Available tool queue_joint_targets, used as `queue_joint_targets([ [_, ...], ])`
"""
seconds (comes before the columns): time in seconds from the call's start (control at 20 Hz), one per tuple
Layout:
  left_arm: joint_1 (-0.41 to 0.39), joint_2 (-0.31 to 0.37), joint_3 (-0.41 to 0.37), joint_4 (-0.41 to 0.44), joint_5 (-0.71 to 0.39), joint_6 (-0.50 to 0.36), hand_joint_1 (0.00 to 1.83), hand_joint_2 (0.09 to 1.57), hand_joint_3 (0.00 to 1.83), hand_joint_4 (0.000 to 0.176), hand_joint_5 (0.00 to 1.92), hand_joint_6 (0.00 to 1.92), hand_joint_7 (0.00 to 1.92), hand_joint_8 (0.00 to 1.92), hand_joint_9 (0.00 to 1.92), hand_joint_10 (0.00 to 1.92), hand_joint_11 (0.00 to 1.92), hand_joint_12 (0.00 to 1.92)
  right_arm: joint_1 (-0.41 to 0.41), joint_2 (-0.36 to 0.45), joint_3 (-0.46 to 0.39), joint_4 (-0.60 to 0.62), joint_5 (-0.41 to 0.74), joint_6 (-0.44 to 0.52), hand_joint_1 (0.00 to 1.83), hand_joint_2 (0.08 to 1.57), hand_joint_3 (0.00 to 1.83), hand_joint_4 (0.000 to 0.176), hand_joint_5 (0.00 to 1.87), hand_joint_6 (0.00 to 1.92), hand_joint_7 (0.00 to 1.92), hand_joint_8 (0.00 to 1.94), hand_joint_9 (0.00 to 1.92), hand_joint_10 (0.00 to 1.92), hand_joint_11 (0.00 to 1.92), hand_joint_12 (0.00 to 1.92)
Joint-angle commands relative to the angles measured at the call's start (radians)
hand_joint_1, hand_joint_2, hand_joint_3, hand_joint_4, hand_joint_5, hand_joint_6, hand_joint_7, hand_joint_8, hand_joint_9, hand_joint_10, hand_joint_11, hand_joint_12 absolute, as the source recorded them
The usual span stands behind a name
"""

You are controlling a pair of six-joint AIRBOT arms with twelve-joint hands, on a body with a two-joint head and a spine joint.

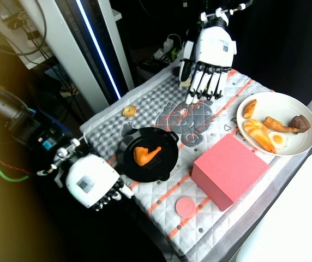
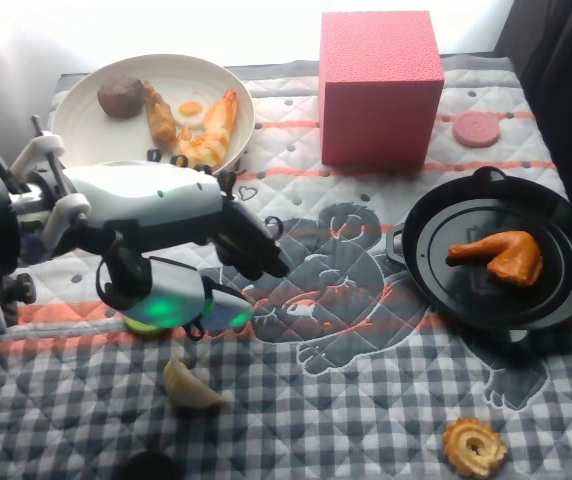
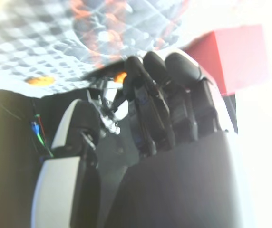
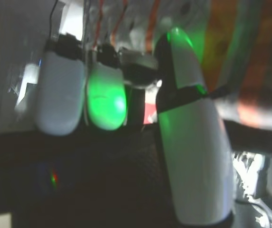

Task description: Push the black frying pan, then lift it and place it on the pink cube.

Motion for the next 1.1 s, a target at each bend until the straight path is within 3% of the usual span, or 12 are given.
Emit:
queue_joint_targets([
  [0.0, -0.007, 0.009, 0.002, -0.022, -0.098, -0.004, 0.7, 1.24, 0.0, 0.0, 0.67, 0.0, 0.79, 0.07, 0.41, 1.11, 0.18, 1.76, -0.001, 0.007, -0.021, -0.038, 0.163, 0.017, 1.44, 1.34, 0.02, 0.0, 1.24, 1.92, 1.51, 1.94, 1.63, 1.92, 1.62, 1.92],
  [0.2, -0.005, 0.008, 0.004, -0.032, -0.107, -0.004, 0.72, 1.23, 0.0, 0.0, 0.68, 0.01, 0.79, 0.08, 0.42, 1.07, 0.21, 1.72, -0.04, 0.05, -0.083, -0.04, 0.294, 0.024, 1.43, 1.34, 0.02, 0.0, 1.21, 1.92, 1.52, 1.94, 1.64, 1.92, 1.64, 1.92],
  [0.5, 0.006, 0.01, 0.008, -0.051, -0.119, -0.005, 0.77, 1.24, 0.0, 0.0, 0.69, 0.01, 0.8, 0.1, 0.47, 0.97, 0.17, 1.68, -0.089, 0.071, -0.123, -0.08, 0.462, 0.135, 1.35, 1.35, 0.01, 0.0, 1.26, 1.92, 1.51, 1.94, 1.63, 1.92, 1.65, 1.92],
  [0.7, 0.015, 0.012, 0.011, -0.068, -0.128, -0.006, 0.74, 1.25, 0.0, 0.0, 0.69, 0.0, 0.79, 0.08, 0.46, 0.91, 0.11, 1.67, -0.091, 0.102, -0.154, -0.126, 0.535, 0.152, 1.33, 1.34, 0.0, 0.0, 1.25, 1.92, 1.48, 1.94, 1.61, 1.92, 1.63, 1.92],
  [1.0, 0.025, 0.018, 0.014, -0.09, -0.141, -0.006, 0.7, 1.26, 0.0, 0.0, 0.7, 0.01, 0.8, 0.09, 0.46, 0.98, 0.15, 1.73, -0.091, 0.147, -0.169, -0.169, 0.613, 0.194, 1.31, 1.32, 0.0, 0.0, 1.26, 1.92, 1.47, 1.94, 1.63, 1.92, 1.66, 1.92],
  [1.05, 0.025, 0.017, 0.014, -0.09, -0.139, -0.006, 0.69, 1.27, 0.0, 0.0, 0.72, 0.01, 0.82, 0.1, 0.48, 0.97, 0.17, 1.7, -0.085, 0.152, -0.169, -0.17, 0.616, 0.194, 1.41, 1.31, 0.0, 0.0, 1.26, 1.92, 1.52, 1.94, 1.66, 1.92, 1.67, 1.92],
])
